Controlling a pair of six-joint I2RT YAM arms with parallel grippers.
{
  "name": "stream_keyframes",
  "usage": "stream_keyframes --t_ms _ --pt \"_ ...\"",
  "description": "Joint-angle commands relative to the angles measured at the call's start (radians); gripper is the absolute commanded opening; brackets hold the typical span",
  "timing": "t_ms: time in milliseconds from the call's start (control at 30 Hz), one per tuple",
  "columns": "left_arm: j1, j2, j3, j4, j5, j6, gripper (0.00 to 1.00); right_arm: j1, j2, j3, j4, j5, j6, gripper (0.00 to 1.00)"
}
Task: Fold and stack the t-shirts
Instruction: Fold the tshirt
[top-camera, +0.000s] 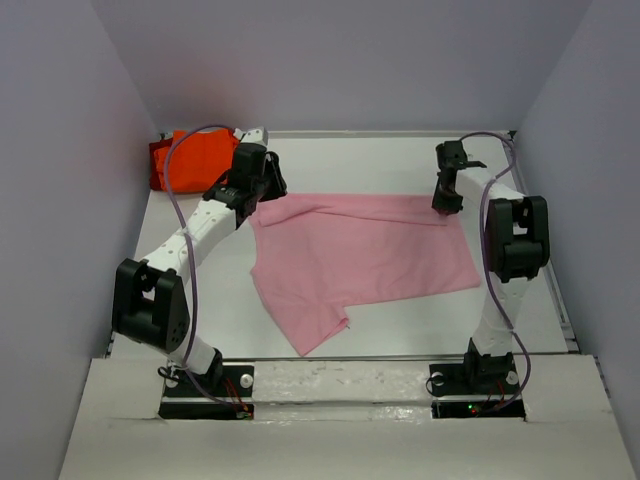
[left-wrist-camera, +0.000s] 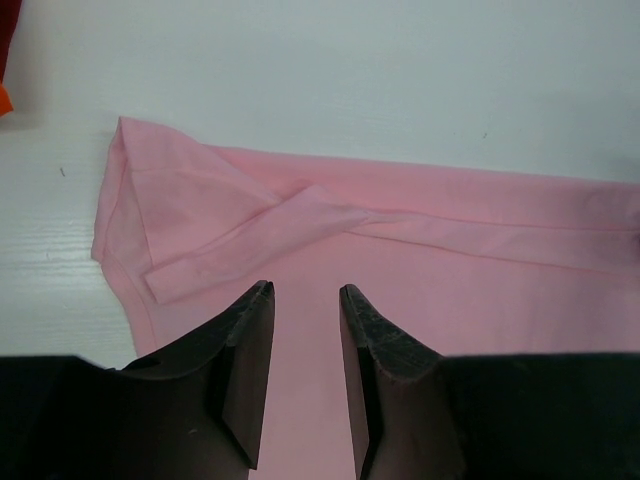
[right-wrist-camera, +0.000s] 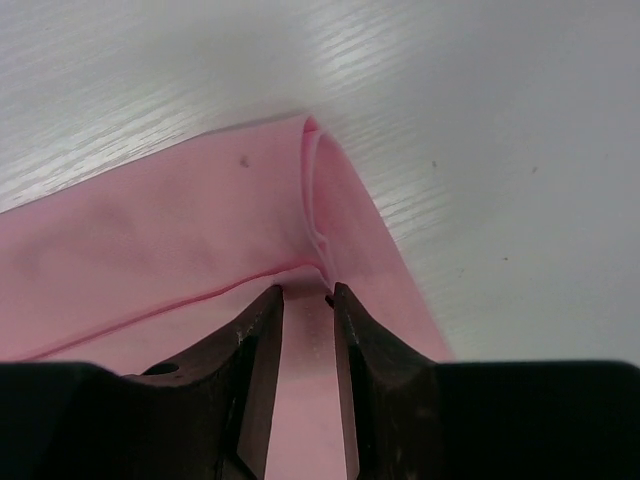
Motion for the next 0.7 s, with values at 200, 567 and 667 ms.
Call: stream_keyframes --t_ms 200,567,667 --pt "0.005 -0.052 -0.004 0.033 0.040 0.009 0.42 -0.019 0.025 0.048 -0.002 0.102 -0.033 0.33" --pt "0.005 -0.047 -0.004 0.035 0.071 0.010 0.42 -0.019 0.035 0.036 0.001 0.052 -0.027 0.09" --pt "0.005 -0.046 -0.004 0.036 0.074 0.009 0.42 -0.019 0.018 0.036 0.000 0.045 -0.027 0.00"
